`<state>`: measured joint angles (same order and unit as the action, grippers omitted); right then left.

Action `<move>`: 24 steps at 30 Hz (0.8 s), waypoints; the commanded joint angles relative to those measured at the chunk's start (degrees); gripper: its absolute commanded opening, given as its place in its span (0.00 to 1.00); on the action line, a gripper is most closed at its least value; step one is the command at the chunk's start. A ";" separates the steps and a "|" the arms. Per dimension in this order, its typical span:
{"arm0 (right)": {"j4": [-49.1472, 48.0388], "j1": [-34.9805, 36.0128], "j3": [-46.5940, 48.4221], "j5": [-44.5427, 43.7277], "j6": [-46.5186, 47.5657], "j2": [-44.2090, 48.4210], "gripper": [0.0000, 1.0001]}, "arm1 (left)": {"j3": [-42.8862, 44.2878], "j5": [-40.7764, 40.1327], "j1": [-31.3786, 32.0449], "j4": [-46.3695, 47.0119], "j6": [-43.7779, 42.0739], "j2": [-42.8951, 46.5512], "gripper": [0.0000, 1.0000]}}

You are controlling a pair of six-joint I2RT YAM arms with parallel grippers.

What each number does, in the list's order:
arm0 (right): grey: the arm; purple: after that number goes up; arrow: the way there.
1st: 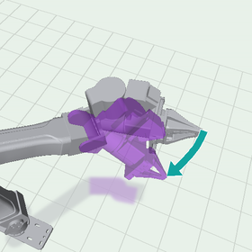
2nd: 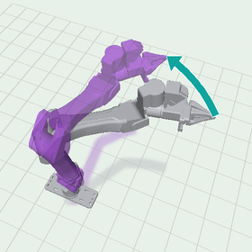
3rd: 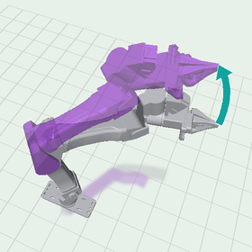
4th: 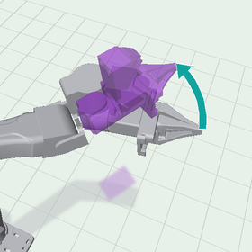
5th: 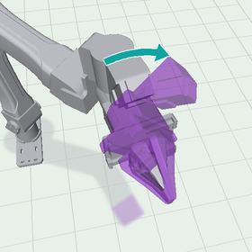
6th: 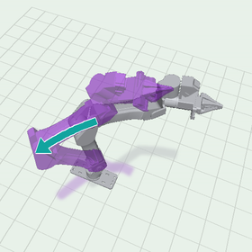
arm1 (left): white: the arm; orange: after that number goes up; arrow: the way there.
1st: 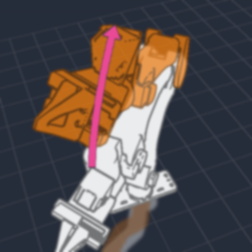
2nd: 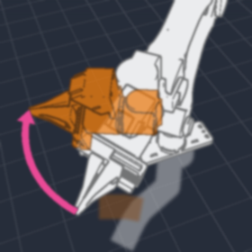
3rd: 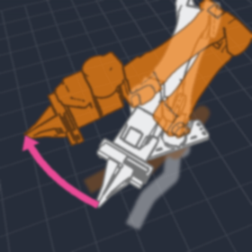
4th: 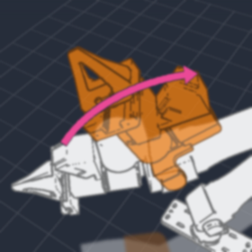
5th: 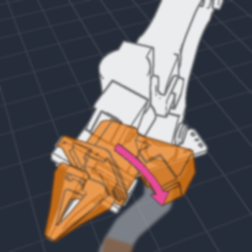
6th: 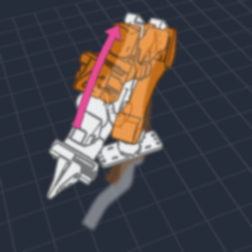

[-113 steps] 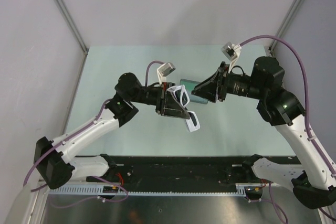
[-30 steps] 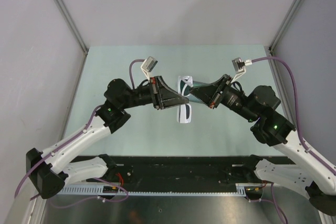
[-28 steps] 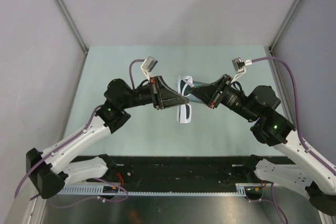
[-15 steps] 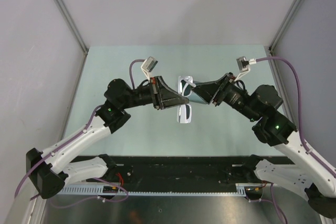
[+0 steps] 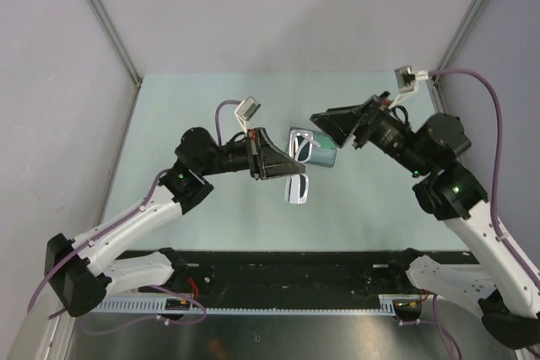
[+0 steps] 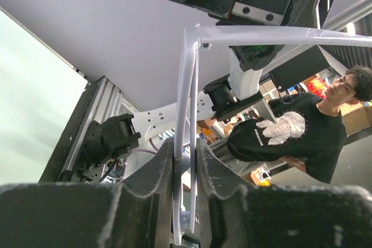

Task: Organize the sunglasses
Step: Close the right temple of the sunglasses on the sunglasses.

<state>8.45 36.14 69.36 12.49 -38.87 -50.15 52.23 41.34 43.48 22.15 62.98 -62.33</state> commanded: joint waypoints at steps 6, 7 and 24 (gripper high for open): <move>4.03 -0.19 5.87 8.33 5.56 -5.83 0.90 | -0.37 2.25 -0.33 1.76 -1.02 0.19 0.16; 4.82 -0.11 5.78 8.95 5.82 -5.75 0.91 | -0.20 2.08 -0.33 1.84 -1.02 0.10 0.17; 12.29 0.33 5.78 13.35 8.99 -3.99 0.92 | 2.35 2.52 -0.33 1.84 -1.28 -1.92 0.21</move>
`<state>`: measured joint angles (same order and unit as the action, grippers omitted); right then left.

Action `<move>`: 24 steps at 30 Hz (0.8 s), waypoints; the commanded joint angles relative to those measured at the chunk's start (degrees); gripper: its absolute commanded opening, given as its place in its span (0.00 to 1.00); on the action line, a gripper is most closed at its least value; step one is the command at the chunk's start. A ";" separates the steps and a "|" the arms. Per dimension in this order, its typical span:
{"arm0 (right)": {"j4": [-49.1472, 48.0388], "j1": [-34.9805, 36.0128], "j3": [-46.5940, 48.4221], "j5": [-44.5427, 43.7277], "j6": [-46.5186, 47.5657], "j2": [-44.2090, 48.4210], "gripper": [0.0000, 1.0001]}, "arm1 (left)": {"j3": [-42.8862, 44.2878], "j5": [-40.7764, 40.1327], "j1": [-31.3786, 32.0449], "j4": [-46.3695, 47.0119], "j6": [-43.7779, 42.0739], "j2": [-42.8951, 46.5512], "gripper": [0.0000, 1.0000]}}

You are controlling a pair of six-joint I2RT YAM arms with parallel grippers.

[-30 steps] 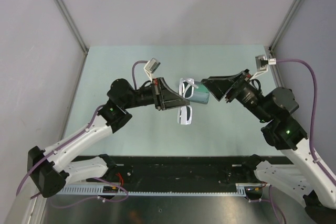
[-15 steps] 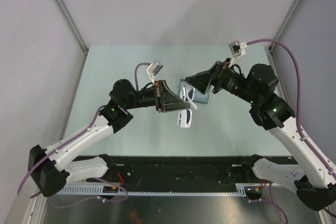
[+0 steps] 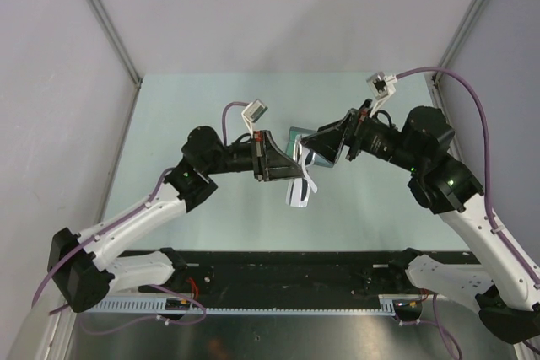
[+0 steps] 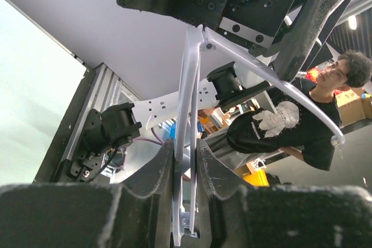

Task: Organize the sunglasses
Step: Close the right temple of the sunglasses on the sunglasses.

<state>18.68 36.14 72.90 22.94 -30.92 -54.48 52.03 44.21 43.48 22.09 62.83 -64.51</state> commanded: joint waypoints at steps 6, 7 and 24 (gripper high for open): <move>4.26 1.04 2.15 2.20 1.47 0.51 0.94 | 3.43 -0.96 -0.33 1.91 -1.30 0.00 0.21; 4.44 1.39 2.07 2.02 1.56 0.69 0.94 | 3.60 -0.96 -0.33 1.91 -1.30 0.00 0.21; -1.18 3.32 -1.36 1.58 -1.86 1.74 0.69 | 5.19 0.18 -0.33 1.91 -0.69 0.79 0.22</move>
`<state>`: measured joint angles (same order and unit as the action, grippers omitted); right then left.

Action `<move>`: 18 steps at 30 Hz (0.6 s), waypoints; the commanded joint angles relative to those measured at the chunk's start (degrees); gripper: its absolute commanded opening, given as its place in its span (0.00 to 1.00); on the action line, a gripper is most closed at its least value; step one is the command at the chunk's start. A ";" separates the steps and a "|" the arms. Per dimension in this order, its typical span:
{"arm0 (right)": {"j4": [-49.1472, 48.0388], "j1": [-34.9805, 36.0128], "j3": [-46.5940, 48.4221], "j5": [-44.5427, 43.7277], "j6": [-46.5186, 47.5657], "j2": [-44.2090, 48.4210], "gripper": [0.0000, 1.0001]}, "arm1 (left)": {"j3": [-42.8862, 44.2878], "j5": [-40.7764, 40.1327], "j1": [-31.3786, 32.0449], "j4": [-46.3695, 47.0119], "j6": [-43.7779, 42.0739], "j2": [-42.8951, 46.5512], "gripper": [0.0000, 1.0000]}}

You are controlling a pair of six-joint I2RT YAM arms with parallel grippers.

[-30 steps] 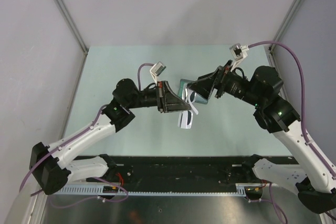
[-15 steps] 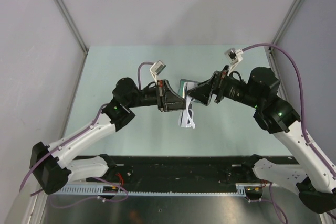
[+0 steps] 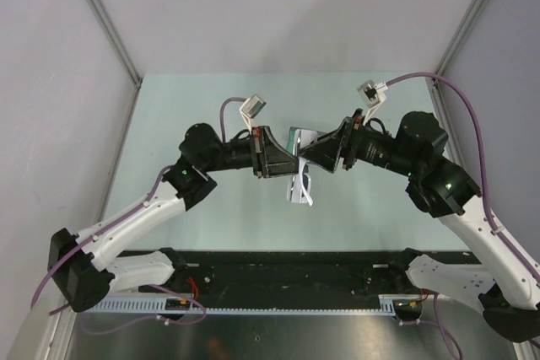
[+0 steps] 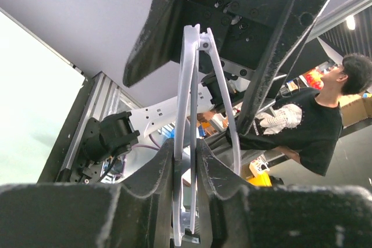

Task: Organize the sunglasses
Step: Close the right temple of the sunglasses on the sunglasses.

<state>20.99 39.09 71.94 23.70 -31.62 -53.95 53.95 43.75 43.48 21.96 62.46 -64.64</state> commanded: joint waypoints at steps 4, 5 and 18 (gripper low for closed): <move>-3.94 0.46 -0.66 0.47 -1.26 1.22 0.58 | 3.88 0.81 -0.33 2.04 0.03 0.83 0.23; -4.03 0.46 -0.66 0.38 -1.43 1.39 0.56 | 3.97 0.99 -0.33 2.04 0.03 0.92 0.23; -6.66 0.37 -0.93 -1.56 -2.92 1.92 0.43 | 4.93 1.60 -0.33 2.04 0.47 0.22 0.33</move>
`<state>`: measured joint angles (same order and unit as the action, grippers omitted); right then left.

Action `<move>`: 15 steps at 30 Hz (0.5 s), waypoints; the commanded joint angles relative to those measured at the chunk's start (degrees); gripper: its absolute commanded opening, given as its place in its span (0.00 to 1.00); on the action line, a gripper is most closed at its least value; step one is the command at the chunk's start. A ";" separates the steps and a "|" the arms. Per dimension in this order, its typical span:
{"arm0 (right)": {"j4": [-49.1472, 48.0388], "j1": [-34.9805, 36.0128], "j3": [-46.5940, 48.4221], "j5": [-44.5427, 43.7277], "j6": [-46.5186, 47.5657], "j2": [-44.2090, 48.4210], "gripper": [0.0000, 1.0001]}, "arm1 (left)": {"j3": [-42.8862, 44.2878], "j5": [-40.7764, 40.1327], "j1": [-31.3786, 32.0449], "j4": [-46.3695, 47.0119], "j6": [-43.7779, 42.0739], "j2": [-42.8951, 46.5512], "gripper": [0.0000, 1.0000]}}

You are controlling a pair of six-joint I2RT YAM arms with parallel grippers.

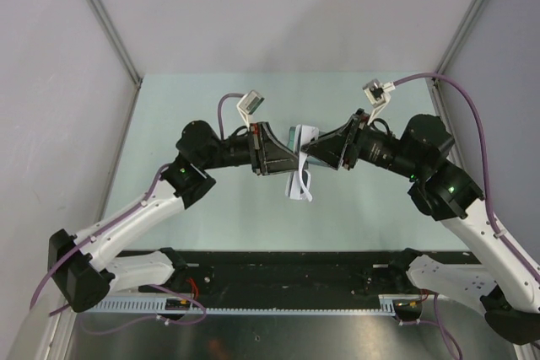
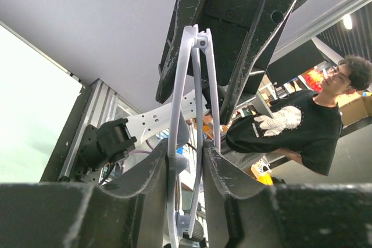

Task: Organize the sunglasses
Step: Close the right temple of the sunglasses on the sunglasses.

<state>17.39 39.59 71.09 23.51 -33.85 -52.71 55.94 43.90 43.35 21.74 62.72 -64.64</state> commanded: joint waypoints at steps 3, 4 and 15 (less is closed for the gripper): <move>-4.20 -0.04 -0.16 -1.36 -1.92 0.24 0.43 | 2.86 1.63 -0.20 2.26 0.21 0.13 0.34; -4.90 -0.04 -0.25 -1.10 -2.19 0.06 0.43 | 2.86 1.71 -0.20 2.26 0.12 0.13 0.35; -4.64 -0.13 -0.43 -2.06 -2.19 -0.38 0.40 | 2.94 1.80 -0.46 2.26 0.12 -0.40 0.28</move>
<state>15.14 39.57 70.72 22.90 -36.03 -53.45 56.21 43.97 43.27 21.80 62.92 -65.12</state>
